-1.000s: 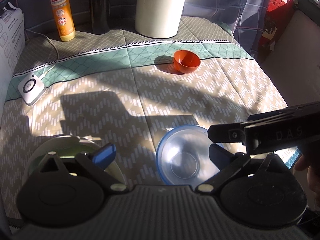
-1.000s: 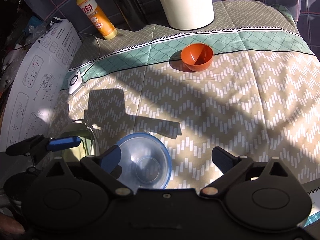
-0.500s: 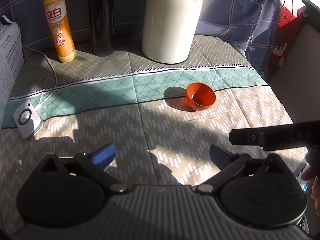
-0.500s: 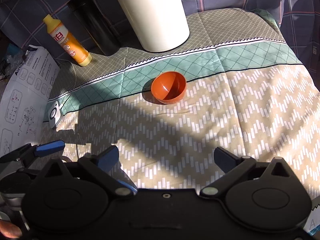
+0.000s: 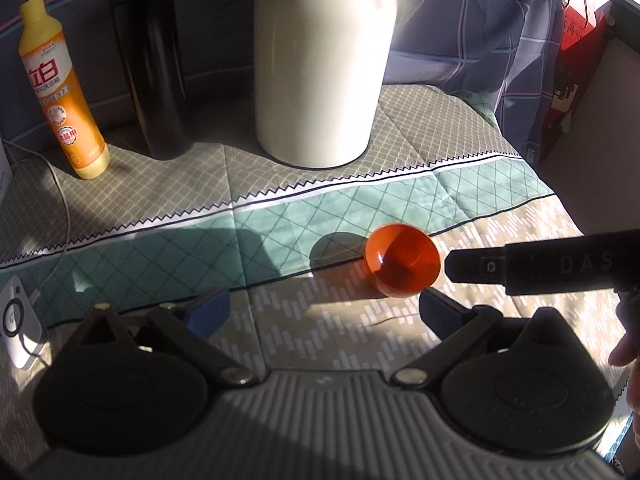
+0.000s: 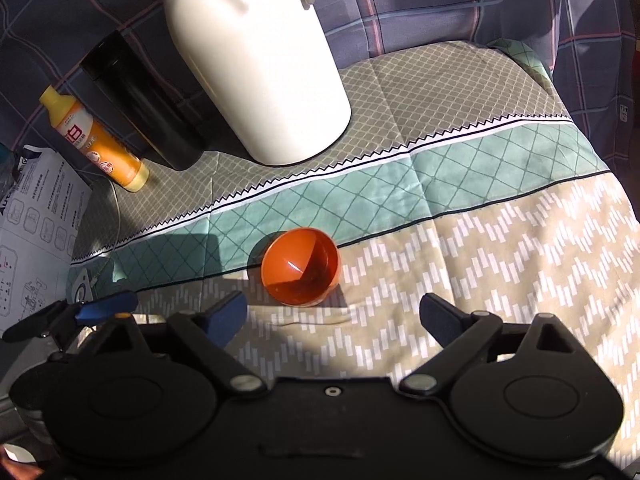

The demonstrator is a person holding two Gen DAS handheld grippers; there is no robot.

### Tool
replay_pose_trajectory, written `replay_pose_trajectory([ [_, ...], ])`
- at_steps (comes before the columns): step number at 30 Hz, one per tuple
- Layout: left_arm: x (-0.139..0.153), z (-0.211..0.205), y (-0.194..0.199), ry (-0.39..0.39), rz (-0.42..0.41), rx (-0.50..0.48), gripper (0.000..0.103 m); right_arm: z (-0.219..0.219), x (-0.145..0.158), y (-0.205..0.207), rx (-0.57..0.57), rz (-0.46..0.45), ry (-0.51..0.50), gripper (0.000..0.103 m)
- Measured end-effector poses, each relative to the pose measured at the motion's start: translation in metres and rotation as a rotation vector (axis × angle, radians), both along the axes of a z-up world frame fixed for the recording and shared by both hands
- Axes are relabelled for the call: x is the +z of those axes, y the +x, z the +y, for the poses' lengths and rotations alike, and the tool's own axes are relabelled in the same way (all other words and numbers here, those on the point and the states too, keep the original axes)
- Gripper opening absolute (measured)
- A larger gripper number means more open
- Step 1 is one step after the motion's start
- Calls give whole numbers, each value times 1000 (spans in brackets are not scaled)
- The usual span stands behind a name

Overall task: Organize plates and bowls
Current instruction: 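Close the left gripper on the orange bowl rim while the right gripper grips it too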

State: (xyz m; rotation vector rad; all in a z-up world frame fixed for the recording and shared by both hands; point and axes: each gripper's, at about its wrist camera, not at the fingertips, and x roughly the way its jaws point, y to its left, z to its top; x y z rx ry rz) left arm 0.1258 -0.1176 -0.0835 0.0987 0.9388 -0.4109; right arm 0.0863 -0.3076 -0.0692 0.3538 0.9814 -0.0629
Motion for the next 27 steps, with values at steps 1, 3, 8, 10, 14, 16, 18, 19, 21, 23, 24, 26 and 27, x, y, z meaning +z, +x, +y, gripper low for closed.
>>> replay_pose_trajectory([
  [1, -1, -3, 4, -1, 2, 2, 103, -2, -2, 5, -3, 2, 3, 89],
  [3, -4, -7, 12, -10, 15, 11, 103, -7, -5, 13, -10, 8, 15, 83],
  [8, -13, -19, 24, -10, 35, 22, 101, -15, -17, 31, -13, 19, 23, 71],
  [10, -18, -25, 27, -3, 44, 20, 98, -17, -22, 37, -17, 29, 26, 65],
  [14, -27, -35, 31, 8, 62, 11, 90, -20, -33, 47, -30, 55, 57, 50],
  [16, -30, -38, 32, 11, 68, 2, 88, -20, -39, 49, -31, 65, 72, 44],
  [18, -34, -41, 32, 16, 72, -7, 81, -19, -43, 50, -28, 69, 80, 38],
  [19, -36, -41, 32, 14, 81, -13, 77, -19, -45, 50, -24, 68, 83, 35],
  [21, -39, -42, 33, 8, 98, -22, 64, -18, -49, 51, -9, 65, 81, 25],
  [23, -42, -43, 34, 2, 114, -30, 51, -16, -51, 52, 1, 63, 76, 20],
  [24, -43, -44, 35, -2, 123, -38, 45, -14, -52, 52, 7, 64, 75, 15],
  [26, -46, -46, 34, -7, 137, -53, 31, -11, -54, 54, 20, 62, 73, 10],
  [27, -47, -47, 34, -6, 143, -61, 23, -9, -54, 54, 26, 59, 70, 7],
])
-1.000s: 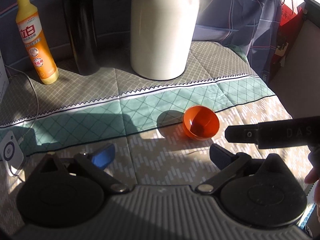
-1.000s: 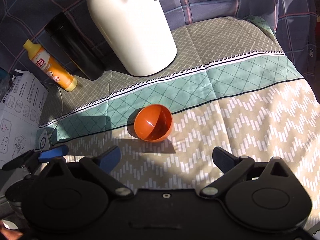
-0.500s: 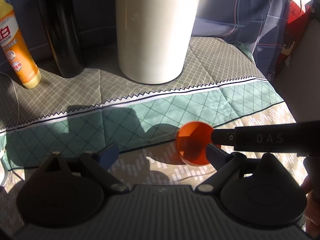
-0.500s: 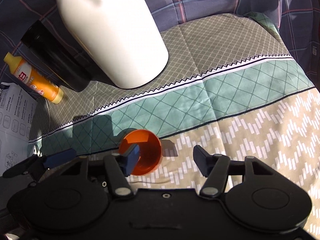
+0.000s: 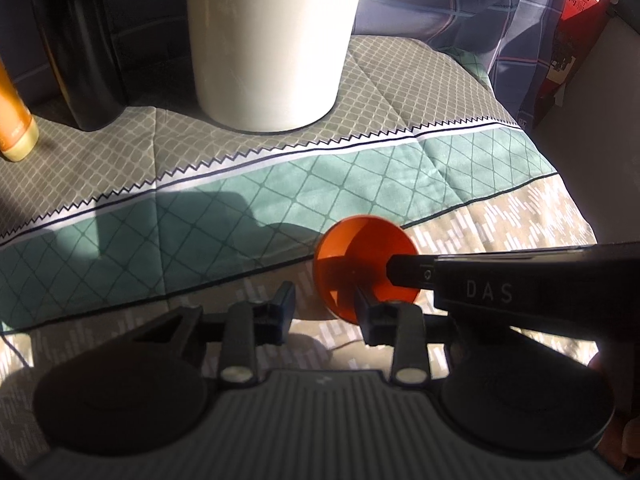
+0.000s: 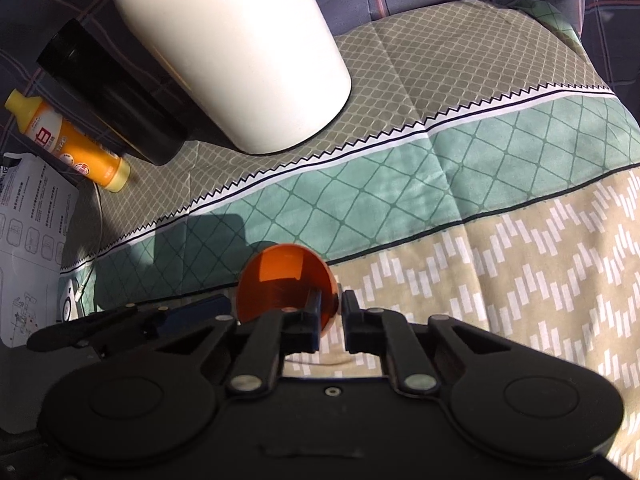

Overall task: Organize plates and bowls
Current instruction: 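Close the left gripper on the orange bowl rim while the right gripper grips it too, then lift the orange bowl with both grippers and lower it into the clear bowl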

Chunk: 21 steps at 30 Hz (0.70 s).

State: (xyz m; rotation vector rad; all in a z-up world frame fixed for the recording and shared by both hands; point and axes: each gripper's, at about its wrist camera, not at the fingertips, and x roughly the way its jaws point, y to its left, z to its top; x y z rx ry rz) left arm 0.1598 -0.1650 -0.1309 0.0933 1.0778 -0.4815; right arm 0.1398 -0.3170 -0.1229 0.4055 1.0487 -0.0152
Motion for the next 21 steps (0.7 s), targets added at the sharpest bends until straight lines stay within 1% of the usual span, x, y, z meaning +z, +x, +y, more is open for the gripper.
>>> replay_pose_trajectory([
  [2, -2, -2, -1, 13, 2, -8, 19, 4, 0, 1, 12, -4, -3, 5],
  [4, -3, -2, -2, 26, 1, -13, 17, 7, 1, 0, 14, -6, -24, 4],
  [7, -1, 2, -4, 24, 14, -13, 16, 11, 3, -2, 24, -5, -27, 4],
  [15, 14, 15, -19, 22, 4, -15, 16, 24, 17, -16, 64, -11, -45, 4],
  [21, 28, 28, -39, 22, -2, -32, 16, 38, 29, -32, 99, -18, -55, 4],
])
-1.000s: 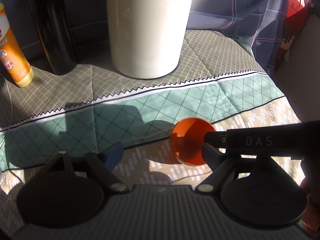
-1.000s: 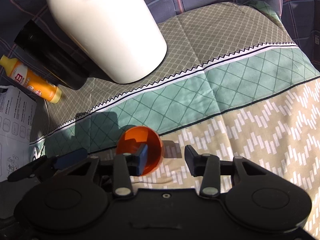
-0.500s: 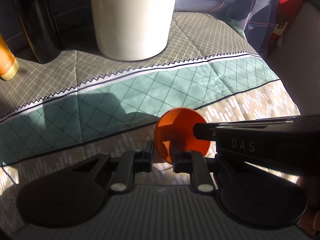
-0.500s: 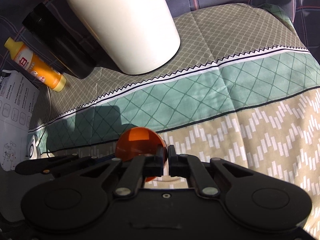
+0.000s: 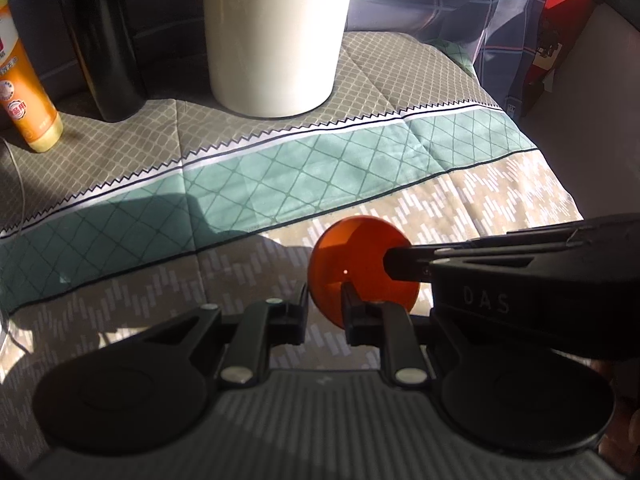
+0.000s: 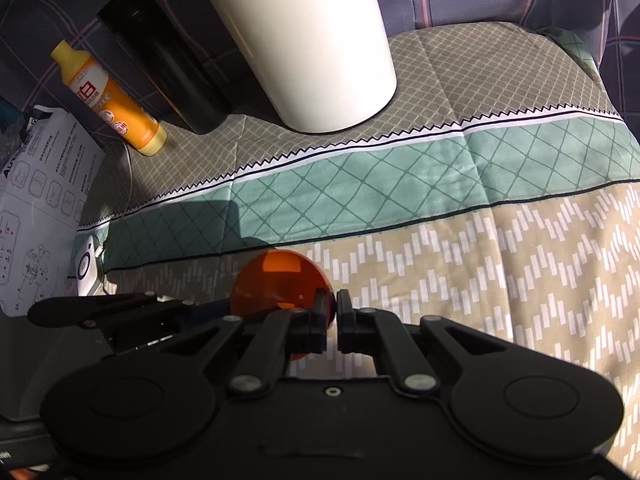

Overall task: Organize plates and bowls
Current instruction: 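Lift the orange bowl with both grippers and lower it into the clear bowl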

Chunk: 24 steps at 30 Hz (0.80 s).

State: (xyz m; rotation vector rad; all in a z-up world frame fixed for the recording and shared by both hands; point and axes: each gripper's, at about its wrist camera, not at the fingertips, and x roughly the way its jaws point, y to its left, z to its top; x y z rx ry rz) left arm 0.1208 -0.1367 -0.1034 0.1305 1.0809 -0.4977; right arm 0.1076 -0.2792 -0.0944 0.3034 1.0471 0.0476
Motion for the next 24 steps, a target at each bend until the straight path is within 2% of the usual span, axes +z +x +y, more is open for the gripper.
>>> replay_pose_trajectory([
  [15, 39, 44, -79, -2, -28, -36, 17, 46, 38, -67, 134, -9, -32, 4],
  [24, 47, 69, -120, -29, -12, -48, 20, 69, 55, -106, 196, -15, -51, 5],
])
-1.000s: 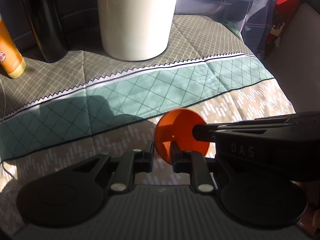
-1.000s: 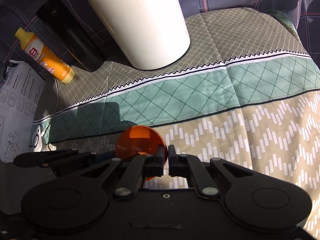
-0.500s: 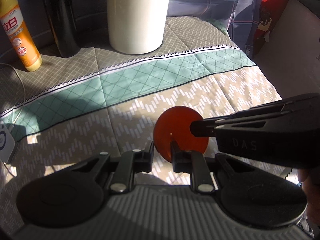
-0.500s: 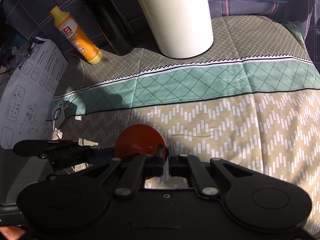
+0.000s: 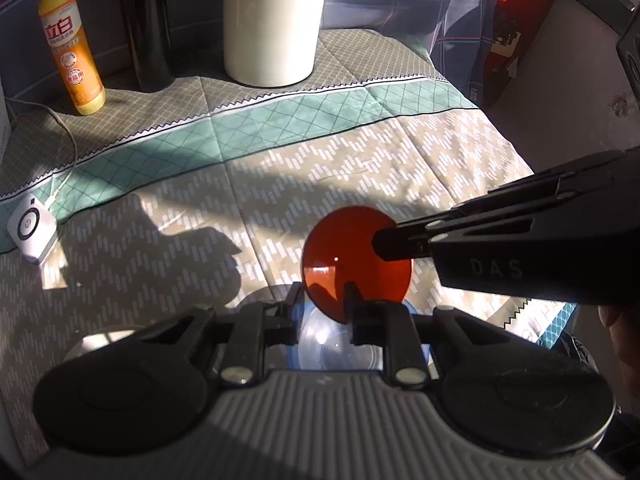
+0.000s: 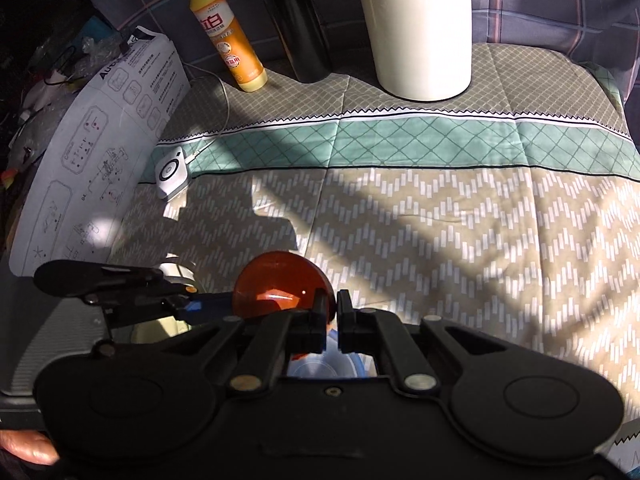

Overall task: Organize plates and bowls
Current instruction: 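Lift the orange bowl with both grippers and lower it into the clear bowl, then open both grippers and withdraw from the orange bowl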

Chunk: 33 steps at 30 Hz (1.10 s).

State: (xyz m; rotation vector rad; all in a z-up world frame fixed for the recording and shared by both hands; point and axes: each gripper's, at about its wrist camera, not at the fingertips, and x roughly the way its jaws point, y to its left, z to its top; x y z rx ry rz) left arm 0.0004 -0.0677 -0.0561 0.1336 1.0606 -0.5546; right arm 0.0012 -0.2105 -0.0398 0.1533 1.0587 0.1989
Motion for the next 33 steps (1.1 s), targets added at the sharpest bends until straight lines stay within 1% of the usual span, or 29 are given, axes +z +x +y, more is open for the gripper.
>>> replay_pose_trajectory([
  [6, -4, 9, -20, 4, 27, -8, 22, 10, -4, -14, 34, 30, -4, 5],
  [12, -13, 8, -30, 8, 65, -15, 23, 10, -14, -22, 41, 72, 7, 5],
  [20, -23, 2, -31, 18, 100, -32, 24, 5, -27, -28, 27, 114, 15, 5],
  [28, -28, 0, -29, 29, 112, -34, 25, 2, -34, -28, 16, 127, 29, 5],
  [32, -29, -2, -28, 26, 112, -39, 28, 2, -36, -26, 9, 137, 38, 8],
  [33, -29, -2, -28, 23, 110, -41, 32, 2, -37, -26, 6, 139, 39, 9],
])
